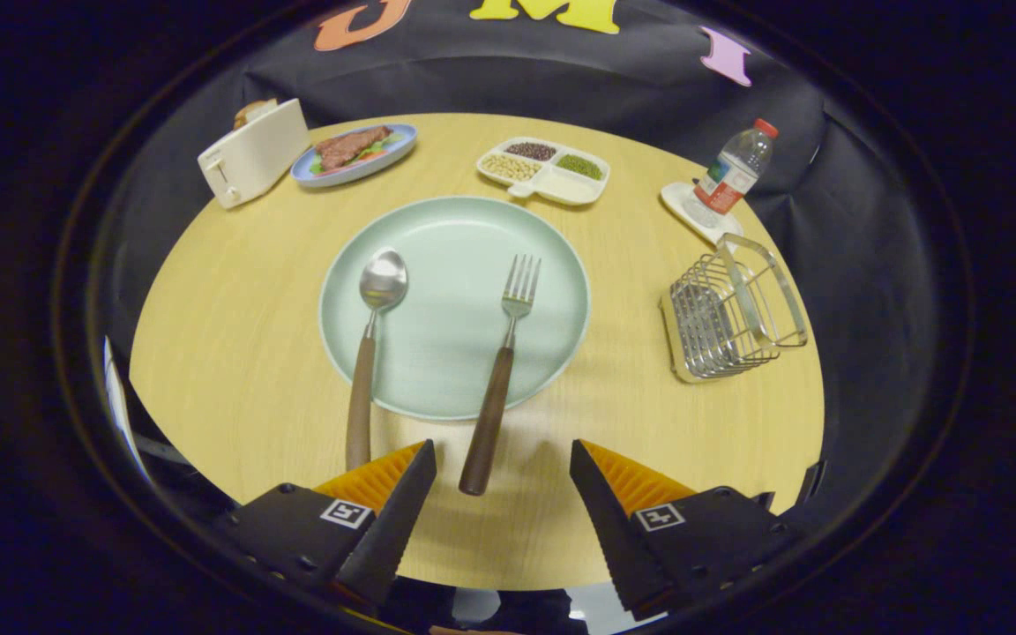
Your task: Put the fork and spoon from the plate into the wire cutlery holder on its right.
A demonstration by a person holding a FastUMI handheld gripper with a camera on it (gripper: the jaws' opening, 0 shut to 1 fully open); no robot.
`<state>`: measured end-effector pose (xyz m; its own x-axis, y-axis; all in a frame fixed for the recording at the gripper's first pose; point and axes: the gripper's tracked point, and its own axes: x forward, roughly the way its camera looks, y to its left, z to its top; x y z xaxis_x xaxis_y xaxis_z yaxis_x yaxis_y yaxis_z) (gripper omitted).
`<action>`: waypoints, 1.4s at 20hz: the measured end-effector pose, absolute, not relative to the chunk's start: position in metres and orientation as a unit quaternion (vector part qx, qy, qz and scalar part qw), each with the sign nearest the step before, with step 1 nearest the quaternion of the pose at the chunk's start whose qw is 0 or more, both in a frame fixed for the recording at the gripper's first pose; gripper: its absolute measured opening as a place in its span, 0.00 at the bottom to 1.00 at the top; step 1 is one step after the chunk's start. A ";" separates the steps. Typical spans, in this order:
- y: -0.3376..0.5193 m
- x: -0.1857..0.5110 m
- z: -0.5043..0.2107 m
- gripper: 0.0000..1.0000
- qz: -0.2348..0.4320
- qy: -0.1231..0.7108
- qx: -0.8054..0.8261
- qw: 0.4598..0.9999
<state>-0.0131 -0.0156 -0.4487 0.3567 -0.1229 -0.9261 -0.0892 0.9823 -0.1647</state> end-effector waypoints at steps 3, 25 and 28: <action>-0.021 -0.008 -0.460 0.87 -0.018 0.589 -0.084 0.803; -0.025 -0.004 -0.438 0.05 0.024 0.571 -0.058 0.819; -0.026 -0.008 -0.423 0.05 0.028 0.563 -0.037 0.825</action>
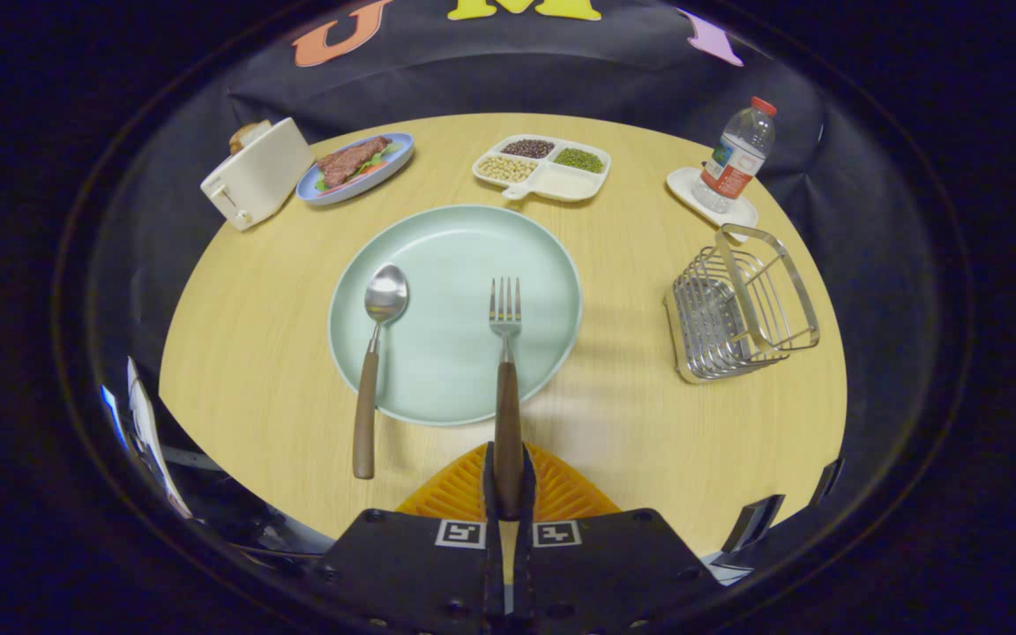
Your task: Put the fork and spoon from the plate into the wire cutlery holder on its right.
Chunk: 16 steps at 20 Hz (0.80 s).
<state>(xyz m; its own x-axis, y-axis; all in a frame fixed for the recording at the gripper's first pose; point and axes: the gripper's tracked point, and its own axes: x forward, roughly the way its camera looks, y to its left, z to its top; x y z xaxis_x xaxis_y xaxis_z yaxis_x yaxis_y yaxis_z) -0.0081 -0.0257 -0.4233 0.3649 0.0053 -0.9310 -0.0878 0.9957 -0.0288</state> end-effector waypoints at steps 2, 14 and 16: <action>-0.029 -0.009 -0.411 0.04 0.036 0.548 -0.035 0.835; -0.099 -0.017 -0.321 0.05 0.031 0.466 -0.002 0.884; -0.117 -0.017 -0.308 0.05 0.023 0.453 -0.003 0.891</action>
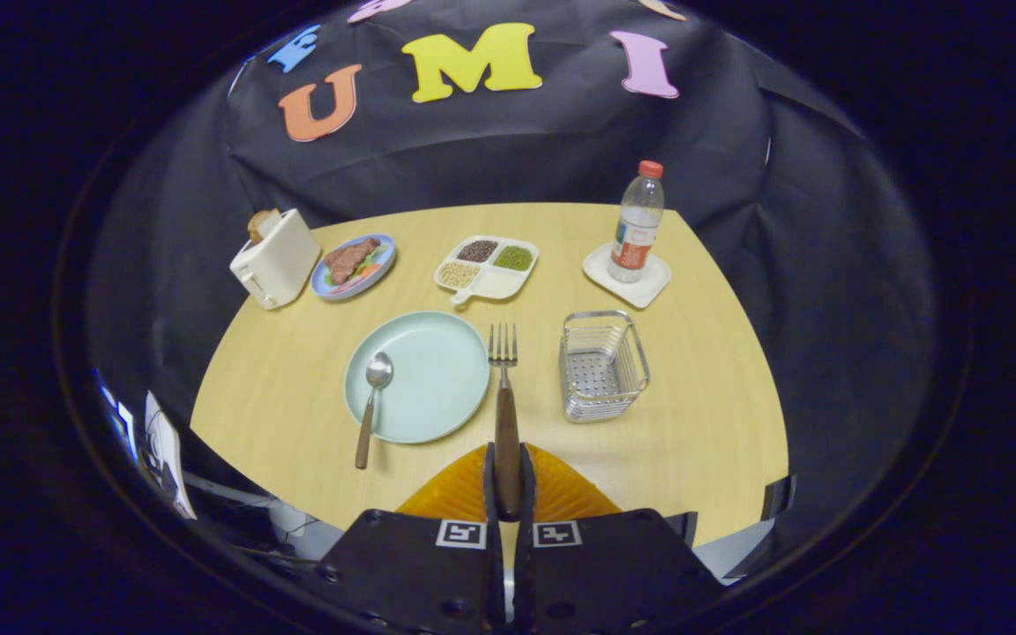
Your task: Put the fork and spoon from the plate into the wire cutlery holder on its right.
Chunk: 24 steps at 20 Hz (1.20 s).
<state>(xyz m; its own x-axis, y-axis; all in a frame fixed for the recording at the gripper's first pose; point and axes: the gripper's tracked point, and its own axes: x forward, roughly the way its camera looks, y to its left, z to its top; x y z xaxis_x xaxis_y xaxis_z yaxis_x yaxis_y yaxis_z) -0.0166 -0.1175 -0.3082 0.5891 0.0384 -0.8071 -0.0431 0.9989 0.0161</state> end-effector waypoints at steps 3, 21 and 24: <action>-0.143 -0.016 -0.300 0.05 0.006 0.443 0.000 0.897; -0.181 0.008 -0.327 0.06 -0.020 0.472 -0.021 0.881; -0.183 0.014 -0.331 0.09 -0.029 0.473 -0.017 0.881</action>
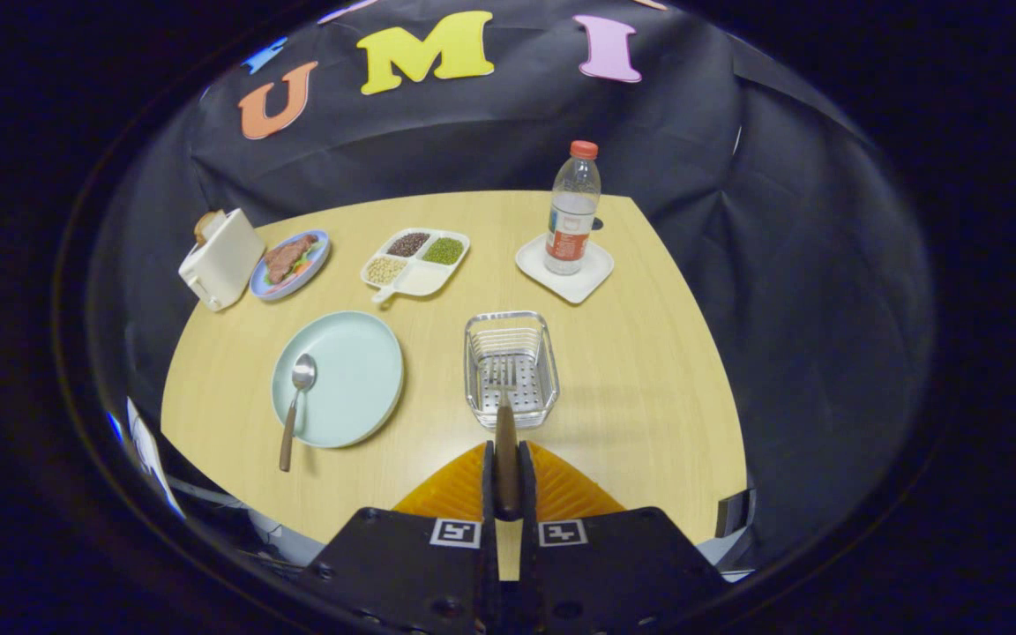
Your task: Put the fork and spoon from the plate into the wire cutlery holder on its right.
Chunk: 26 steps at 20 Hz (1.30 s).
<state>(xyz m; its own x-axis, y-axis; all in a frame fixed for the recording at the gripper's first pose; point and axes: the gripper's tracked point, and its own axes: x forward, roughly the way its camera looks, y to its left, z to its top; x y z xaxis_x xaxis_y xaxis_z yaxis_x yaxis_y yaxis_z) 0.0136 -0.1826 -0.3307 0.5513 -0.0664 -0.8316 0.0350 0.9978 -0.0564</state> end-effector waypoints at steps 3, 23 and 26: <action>-0.188 0.024 -0.317 0.13 -0.041 0.451 -0.036 0.891; -0.063 0.033 -0.259 0.95 0.030 0.363 -0.073 0.928; -0.033 0.031 -0.274 0.95 0.044 0.375 -0.080 0.923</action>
<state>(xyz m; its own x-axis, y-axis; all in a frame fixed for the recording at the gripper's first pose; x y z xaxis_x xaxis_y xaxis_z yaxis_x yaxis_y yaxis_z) 0.0308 -0.0326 -0.2740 0.7155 0.0208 -0.6983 -0.1402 0.9835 -0.1145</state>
